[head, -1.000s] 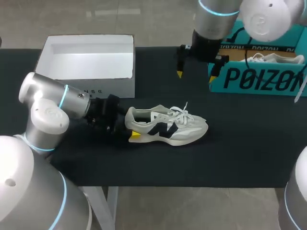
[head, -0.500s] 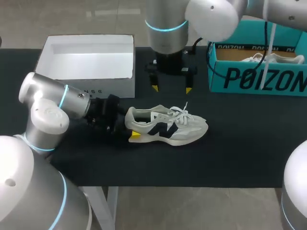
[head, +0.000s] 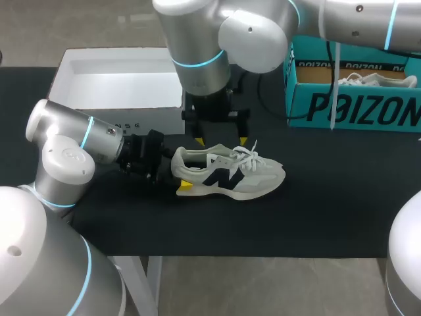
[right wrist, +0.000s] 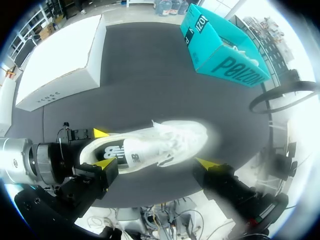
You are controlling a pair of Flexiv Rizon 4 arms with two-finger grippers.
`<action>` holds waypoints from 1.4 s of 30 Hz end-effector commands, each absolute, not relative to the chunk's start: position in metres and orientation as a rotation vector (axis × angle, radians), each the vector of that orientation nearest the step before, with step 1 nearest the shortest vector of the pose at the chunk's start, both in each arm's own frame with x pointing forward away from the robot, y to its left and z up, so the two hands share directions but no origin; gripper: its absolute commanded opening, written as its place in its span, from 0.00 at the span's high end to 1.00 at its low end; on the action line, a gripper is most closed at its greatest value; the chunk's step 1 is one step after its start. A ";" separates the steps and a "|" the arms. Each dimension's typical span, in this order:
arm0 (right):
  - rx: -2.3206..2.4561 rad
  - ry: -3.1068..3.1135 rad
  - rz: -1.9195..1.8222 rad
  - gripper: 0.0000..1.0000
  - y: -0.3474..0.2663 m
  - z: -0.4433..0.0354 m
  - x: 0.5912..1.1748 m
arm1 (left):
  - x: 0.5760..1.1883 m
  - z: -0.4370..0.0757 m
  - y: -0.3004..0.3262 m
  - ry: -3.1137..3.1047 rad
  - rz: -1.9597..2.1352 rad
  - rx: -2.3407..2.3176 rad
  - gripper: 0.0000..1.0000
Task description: Take the shoe out of the shoebox, open the shoe tongue, remove and reinsert the insole, then place the shoe into the shoebox
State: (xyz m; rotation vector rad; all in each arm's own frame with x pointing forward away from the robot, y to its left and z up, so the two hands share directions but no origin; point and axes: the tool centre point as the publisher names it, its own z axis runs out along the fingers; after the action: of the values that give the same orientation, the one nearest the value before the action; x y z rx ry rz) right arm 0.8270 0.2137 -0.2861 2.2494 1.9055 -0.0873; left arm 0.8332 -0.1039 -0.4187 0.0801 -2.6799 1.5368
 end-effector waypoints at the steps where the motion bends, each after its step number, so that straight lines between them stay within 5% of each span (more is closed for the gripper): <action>1: 2.248 1.899 -0.125 0.00 0.221 -0.301 0.827 | 0.833 -0.419 -0.104 -2.680 1.538 0.081 1.00; 42: 2.007 2.037 -0.200 0.04 0.191 -0.332 0.837 | 0.833 -0.419 -0.104 -2.680 1.538 0.081 1.00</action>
State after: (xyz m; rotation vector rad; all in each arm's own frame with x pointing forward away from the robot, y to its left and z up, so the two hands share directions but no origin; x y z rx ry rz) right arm 0.8392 0.1991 -0.3408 2.0012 2.0382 -0.2152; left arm 0.8332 -0.1040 -0.4185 0.0797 -2.6798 1.5370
